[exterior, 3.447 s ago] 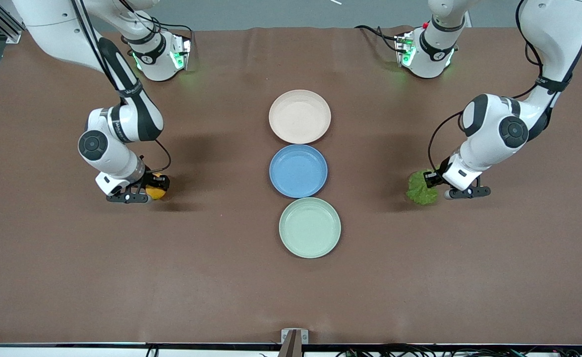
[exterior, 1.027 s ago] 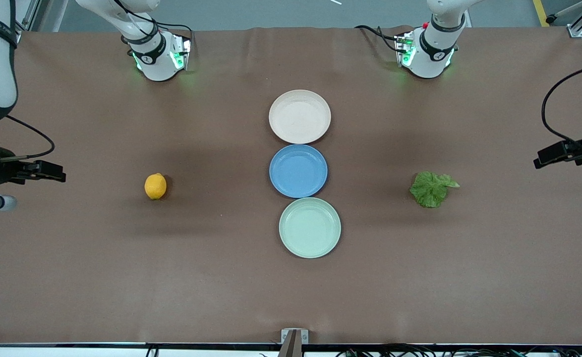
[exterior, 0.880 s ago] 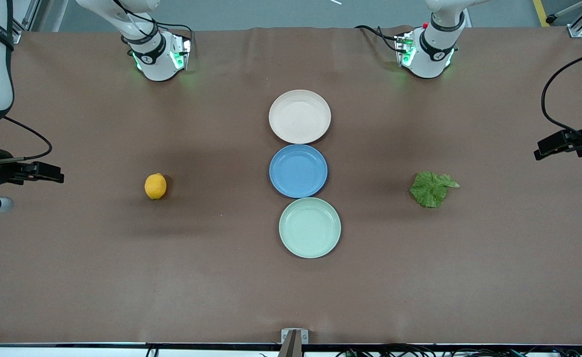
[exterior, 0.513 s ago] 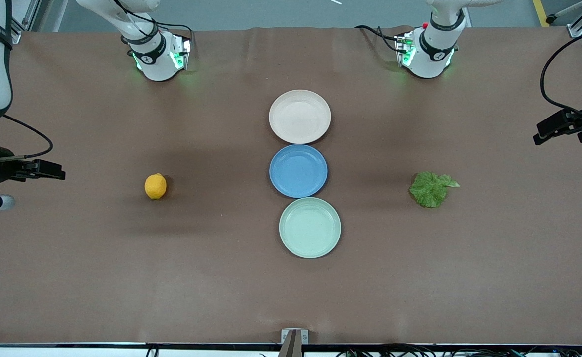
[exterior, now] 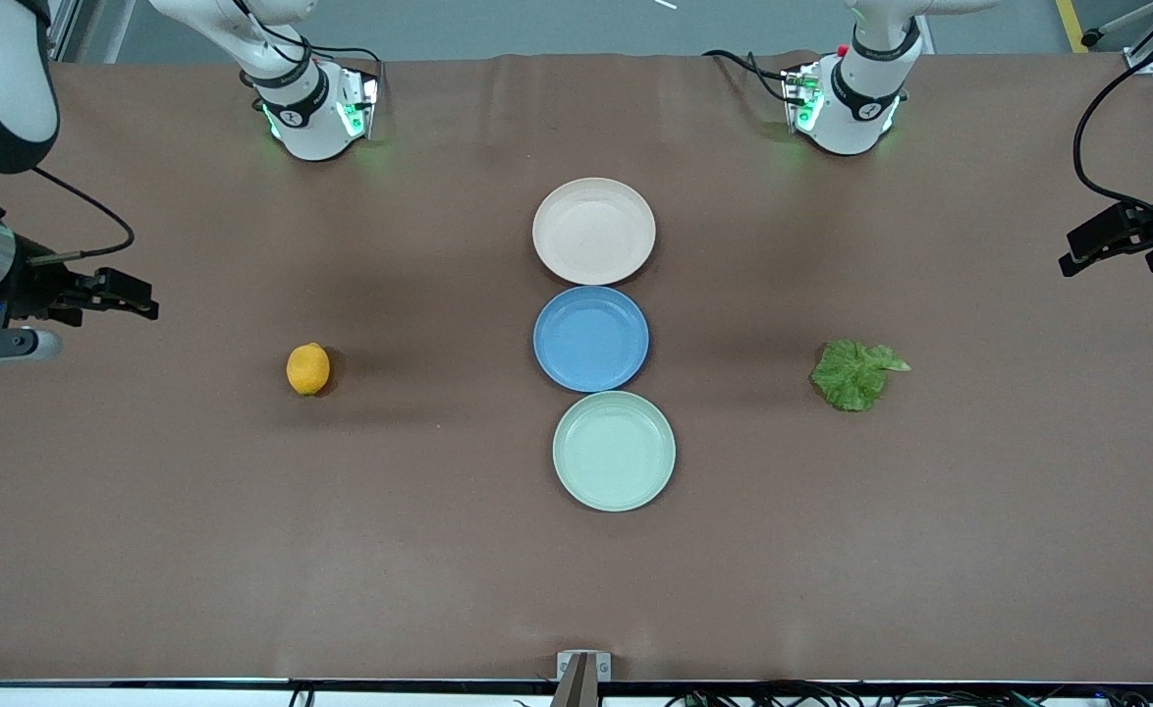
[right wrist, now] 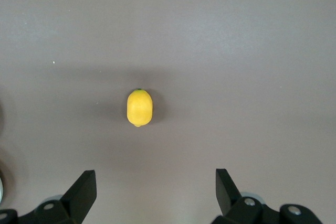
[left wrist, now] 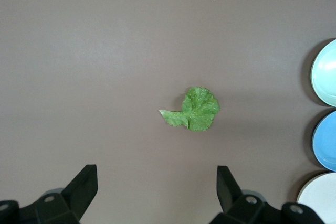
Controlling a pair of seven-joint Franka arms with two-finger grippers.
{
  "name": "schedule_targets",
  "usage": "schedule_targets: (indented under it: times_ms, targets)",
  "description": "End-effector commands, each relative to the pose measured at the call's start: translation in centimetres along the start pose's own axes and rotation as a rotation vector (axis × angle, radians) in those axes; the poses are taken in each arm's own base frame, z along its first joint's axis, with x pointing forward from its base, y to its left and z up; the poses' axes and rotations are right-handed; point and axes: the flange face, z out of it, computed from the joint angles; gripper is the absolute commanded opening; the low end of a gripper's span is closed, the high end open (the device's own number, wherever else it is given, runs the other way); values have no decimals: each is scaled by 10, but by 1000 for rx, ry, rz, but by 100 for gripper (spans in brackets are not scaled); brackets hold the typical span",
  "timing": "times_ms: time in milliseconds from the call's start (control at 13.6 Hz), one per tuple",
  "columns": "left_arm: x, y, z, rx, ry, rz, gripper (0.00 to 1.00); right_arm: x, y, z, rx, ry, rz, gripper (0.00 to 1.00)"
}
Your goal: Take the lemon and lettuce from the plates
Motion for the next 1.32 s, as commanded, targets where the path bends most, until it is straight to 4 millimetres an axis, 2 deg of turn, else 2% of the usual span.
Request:
schedule_targets:
  times_ms: [0,367,440,587,1247]
  targets:
    - [-11,1,-10,-22,12,19,100,-19,-2,-6,2,17,23,100]
    - [-17,7,-26,-18,29,34,100,-33,-5,-9,3,23,22,100]
    - [-17,13,-33,-19,44,44,100,-35,-6,-10,3,23,20,100]
    - [-18,34,-34,-8,46,67,100,-39,-3,-11,3,26,26,100]
    - [-18,32,-36,-7,50,64,100,-51,7,-21,14,36,40,100]
